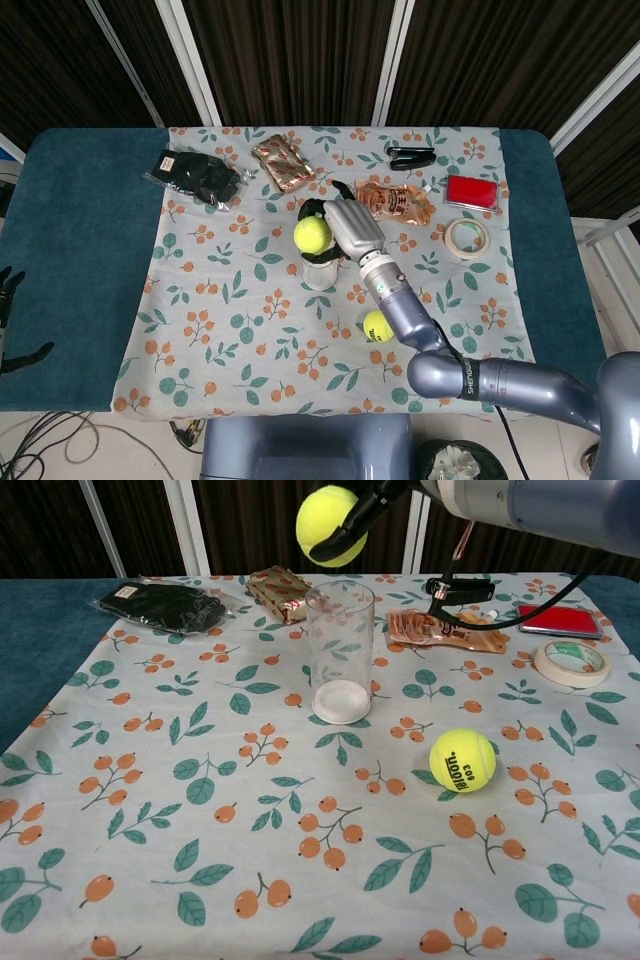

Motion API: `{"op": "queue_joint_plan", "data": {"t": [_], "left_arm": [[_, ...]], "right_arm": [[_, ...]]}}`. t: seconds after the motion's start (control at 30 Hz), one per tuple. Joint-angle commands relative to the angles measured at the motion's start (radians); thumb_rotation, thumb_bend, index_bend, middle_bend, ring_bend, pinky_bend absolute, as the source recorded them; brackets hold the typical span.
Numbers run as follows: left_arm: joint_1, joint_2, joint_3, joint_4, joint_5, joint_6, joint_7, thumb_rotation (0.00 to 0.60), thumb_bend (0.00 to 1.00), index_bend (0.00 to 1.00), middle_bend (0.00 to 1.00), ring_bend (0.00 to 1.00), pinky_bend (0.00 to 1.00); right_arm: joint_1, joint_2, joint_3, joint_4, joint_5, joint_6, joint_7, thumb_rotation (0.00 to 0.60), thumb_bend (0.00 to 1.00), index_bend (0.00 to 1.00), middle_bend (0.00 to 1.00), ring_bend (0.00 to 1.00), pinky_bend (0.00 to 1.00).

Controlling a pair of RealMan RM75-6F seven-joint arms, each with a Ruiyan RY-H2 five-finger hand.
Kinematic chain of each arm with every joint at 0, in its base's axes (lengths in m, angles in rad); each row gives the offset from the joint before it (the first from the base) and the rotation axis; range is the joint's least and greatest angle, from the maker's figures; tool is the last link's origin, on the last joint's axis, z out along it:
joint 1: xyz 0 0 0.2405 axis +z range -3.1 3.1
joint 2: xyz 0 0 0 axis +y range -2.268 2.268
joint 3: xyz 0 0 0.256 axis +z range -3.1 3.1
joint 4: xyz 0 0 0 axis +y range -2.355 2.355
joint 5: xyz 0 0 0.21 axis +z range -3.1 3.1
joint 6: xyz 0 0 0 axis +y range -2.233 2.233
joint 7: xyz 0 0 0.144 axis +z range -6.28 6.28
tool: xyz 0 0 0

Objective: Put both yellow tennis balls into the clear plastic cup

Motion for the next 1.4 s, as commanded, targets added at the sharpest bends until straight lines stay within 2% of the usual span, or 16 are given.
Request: {"op": "queue_joint_plan", "data": {"t": [0.03, 0.2, 0.37, 0.47, 0.67, 0.77, 0.93, 1.03, 1.17, 1.4], "left_arm": [[-0.001, 0.002, -0.003, 0.002, -0.009, -0.004, -0.004, 0.600, 0.01, 0.08, 0.00, 0.00, 0.03], [0.000, 0.003, -0.006, 0.001, -0.013, -0.002, -0.003, 0.600, 0.01, 0.08, 0.00, 0.00, 0.03], [0.001, 0.002, -0.004, -0.001, -0.009, 0.002, 0.000, 0.600, 0.01, 0.08, 0.00, 0.00, 0.03], [0.001, 0.003, -0.004, -0.002, -0.010, 0.002, 0.000, 0.600, 0.01, 0.08, 0.00, 0.00, 0.03], [0.001, 0.003, -0.006, -0.002, -0.013, 0.001, 0.002, 0.600, 0.01, 0.08, 0.00, 0.00, 0.03], [0.001, 0.003, -0.005, -0.003, -0.013, 0.000, 0.002, 0.600, 0.01, 0.08, 0.00, 0.00, 0.03], [0.002, 0.004, -0.006, -0.003, -0.014, 0.004, 0.002, 0.600, 0.01, 0.08, 0.00, 0.00, 0.03], [0.003, 0.003, -0.006, -0.003, -0.013, 0.005, 0.004, 0.600, 0.01, 0.08, 0.00, 0.00, 0.03], [0.002, 0.003, -0.005, -0.004, -0.013, 0.002, 0.005, 0.600, 0.01, 0.08, 0.00, 0.00, 0.03], [-0.004, 0.000, -0.003, -0.003, -0.015, -0.011, 0.009, 0.600, 0.01, 0.08, 0.00, 0.00, 0.03]], "right_arm": [[0.009, -0.004, -0.013, -0.001, 0.017, 0.000, -0.012, 0.600, 0.40, 0.53, 0.47, 0.50, 0.00], [0.011, -0.002, -0.034, 0.003, 0.029, -0.003, -0.015, 0.600, 0.40, 0.51, 0.45, 0.48, 0.00], [0.015, 0.003, -0.053, 0.007, 0.048, -0.018, -0.017, 0.600, 0.40, 0.45, 0.38, 0.40, 0.00], [0.025, 0.003, -0.058, 0.012, 0.076, -0.027, -0.024, 0.600, 0.37, 0.38, 0.31, 0.33, 0.00], [0.045, 0.027, -0.071, 0.003, 0.142, -0.058, -0.043, 0.600, 0.26, 0.18, 0.13, 0.17, 0.00], [0.055, 0.038, -0.067, -0.002, 0.168, -0.059, -0.045, 0.600, 0.25, 0.14, 0.10, 0.16, 0.00], [0.060, 0.072, -0.060, -0.020, 0.185, -0.056, -0.044, 0.600, 0.25, 0.14, 0.09, 0.15, 0.00], [0.039, 0.111, -0.049, -0.048, 0.168, -0.034, -0.021, 0.600, 0.25, 0.14, 0.09, 0.15, 0.00], [-0.015, 0.175, -0.076, -0.075, 0.100, 0.011, -0.013, 0.600, 0.24, 0.14, 0.09, 0.15, 0.00], [-0.182, 0.297, -0.186, -0.166, -0.051, 0.018, 0.090, 0.600, 0.24, 0.14, 0.09, 0.15, 0.00]]}}
